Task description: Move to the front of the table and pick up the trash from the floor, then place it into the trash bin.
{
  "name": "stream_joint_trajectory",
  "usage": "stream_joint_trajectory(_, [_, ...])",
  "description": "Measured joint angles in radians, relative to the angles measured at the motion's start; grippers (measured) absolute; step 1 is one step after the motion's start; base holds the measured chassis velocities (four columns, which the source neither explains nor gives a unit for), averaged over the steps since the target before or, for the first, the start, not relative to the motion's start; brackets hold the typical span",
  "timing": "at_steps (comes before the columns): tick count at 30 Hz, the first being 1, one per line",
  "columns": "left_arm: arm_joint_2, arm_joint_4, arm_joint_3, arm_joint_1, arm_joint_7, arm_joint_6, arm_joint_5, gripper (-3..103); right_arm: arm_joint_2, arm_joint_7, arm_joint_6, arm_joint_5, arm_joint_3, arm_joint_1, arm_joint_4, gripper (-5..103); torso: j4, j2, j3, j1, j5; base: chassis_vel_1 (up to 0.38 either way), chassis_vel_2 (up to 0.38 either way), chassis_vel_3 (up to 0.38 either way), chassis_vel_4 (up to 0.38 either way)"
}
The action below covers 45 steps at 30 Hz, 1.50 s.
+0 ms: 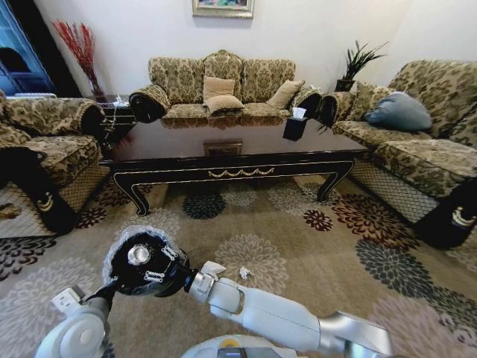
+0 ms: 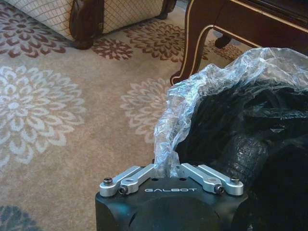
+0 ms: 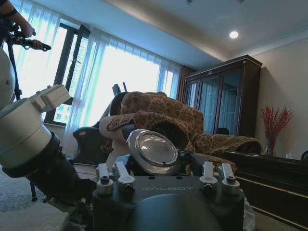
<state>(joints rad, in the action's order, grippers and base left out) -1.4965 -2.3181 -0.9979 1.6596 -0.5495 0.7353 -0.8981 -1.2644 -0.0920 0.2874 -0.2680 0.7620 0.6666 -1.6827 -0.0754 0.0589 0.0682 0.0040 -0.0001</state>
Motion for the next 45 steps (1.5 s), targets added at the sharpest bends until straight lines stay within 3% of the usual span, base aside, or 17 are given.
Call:
stream_joint_trajectory(1, [0.0, 0.0, 0.0, 0.0, 0.0, 0.0, 0.0, 2, 0.0, 0.0, 0.0, 0.0, 0.0, 0.0, 0.0, 63, 0.0, 0.0, 0.0, 0.0, 0.0, 0.0, 0.0, 0.0, 0.0])
stream_joint_trajectory(4, [-0.001, -0.001, 0.0, 0.003, 0.001, 0.0, -0.002, 2, 0.008, -0.003, 0.0, 0.0, -0.004, 0.002, 0.0, 79, -0.0001, 0.0, 0.0, 0.0, 0.0001, 0.0, 0.0, 0.0, 0.0])
stream_joint_trajectory(6, [-0.001, -0.004, 0.001, 0.005, 0.001, 0.0, -0.003, 2, 0.011, -0.003, 0.0, 0.0, -0.006, 0.002, 0.0, 79, 0.0, 0.0, 0.0, 0.0, 0.0, 0.0, 0.0, 0.0, 0.0])
stream_joint_trajectory(10, [-0.004, -0.011, 0.001, 0.009, 0.001, 0.0, -0.004, 2, 0.026, -0.008, 0.0, 0.004, -0.014, 0.014, -0.014, 98, -0.0001, 0.0, 0.0, 0.0, 0.0001, 0.0, 0.0, 0.0, 0.0])
stream_joint_trajectory(17, [-0.004, -0.001, -0.018, 0.01, 0.004, 0.0, -0.011, 2, 0.036, -0.041, -0.025, -0.01, -0.06, 0.046, -0.017, 100, -0.0001, 0.0, 0.0, 0.0, 0.0, 0.0, 0.0, 0.0, 0.0])
stream_joint_trajectory(19, [0.009, 0.004, -0.05, 0.01, 0.009, 0.0, -0.039, 2, 0.038, -0.056, -0.066, -0.094, -0.103, 0.06, -0.024, 100, -0.0001, 0.0, 0.0, 0.0, 0.0001, 0.0, 0.0, 0.0, 0.0])
stream_joint_trajectory(20, [0.029, 0.02, -0.093, 0.007, 0.011, 0.0, -0.066, 2, 0.042, -0.071, -0.126, -0.184, -0.153, 0.068, -0.033, 100, -0.0003, 0.0, 0.0, 0.0, 0.0, 0.0, 0.0, 0.0, 0.0])
stream_joint_trajectory(21, [0.029, 0.02, -0.093, 0.007, 0.011, 0.0, -0.066, 2, 0.042, -0.071, -0.126, -0.184, -0.153, 0.068, -0.033, 100, -0.0003, 0.0, 0.0, 0.0, 0.0, 0.0, 0.0, 0.0, 0.0])
stream_joint_trajectory(23, [0.049, 0.045, -0.141, 0.0, 0.008, 0.0, -0.083, 2, 0.042, -0.113, -0.21, -0.248, -0.2, 0.074, -0.033, 100, -0.0001, 0.0, 0.0, 0.0, 0.0002, 0.0, 0.0, 0.0, 0.0])
stream_joint_trajectory(25, [0.066, 0.082, -0.192, -0.014, -0.019, 0.0, -0.105, 2, 0.028, -0.237, -0.348, -0.317, -0.26, 0.09, -0.015, 100, 0.0001, 0.0, 0.0, 0.0, -0.0002, 0.0, 0.0, 0.0, 0.0])
stream_joint_trajectory(26, [0.066, 0.082, -0.192, -0.014, -0.019, 0.0, -0.105, 2, 0.028, -0.237, -0.348, -0.317, -0.26, 0.09, -0.015, 100, 0.0001, 0.0, 0.0, 0.0, -0.0002, 0.0, 0.0, 0.0, 0.0])
stream_joint_trajectory(28, [0.078, 0.121, -0.233, -0.023, -0.045, 0.0, -0.127, 2, 0.004, -0.413, -0.461, -0.429, -0.311, 0.114, 0.029, 100, 0.0, 0.0, 0.0, 0.0, -0.0002, 0.0, 0.0, 0.0, 0.0])
stream_joint_trajectory(30, [0.088, 0.148, -0.258, -0.024, -0.046, 0.0, -0.14, 2, -0.009, -0.479, -0.502, -0.465, -0.339, 0.136, 0.075, 100, 0.0001, 0.0, 0.0, 0.0, 0.0, 0.0, 0.0, 0.0, 0.0])
stream_joint_trajectory(35, [0.118, 0.199, -0.307, -0.018, -0.023, 0.0, -0.168, 2, -0.051, -0.531, -0.561, -0.464, -0.399, 0.204, 0.214, 100, -0.0003, 0.0, 0.0, 0.0, -0.0002, 0.0, 0.0, 0.0, 0.0])
stream_joint_trajectory(41, [0.138, 0.223, -0.335, -0.019, -0.016, 0.0, -0.193, 2, -0.099, -0.538, -0.573, -0.421, -0.434, 0.257, 0.324, 100, 0.0, 0.0, 0.0, 0.0, -0.0001, 0.0, 0.0, 0.0, 0.0])
stream_joint_trajectory(45, [0.137, 0.222, -0.336, -0.015, -0.004, 0.0, -0.205, 2, -0.122, -0.547, -0.584, -0.311, -0.446, 0.286, 0.411, 100, -0.0002, 0.0, 0.0, 0.0, 0.0, 0.0, 0.0, 0.0, 0.0])
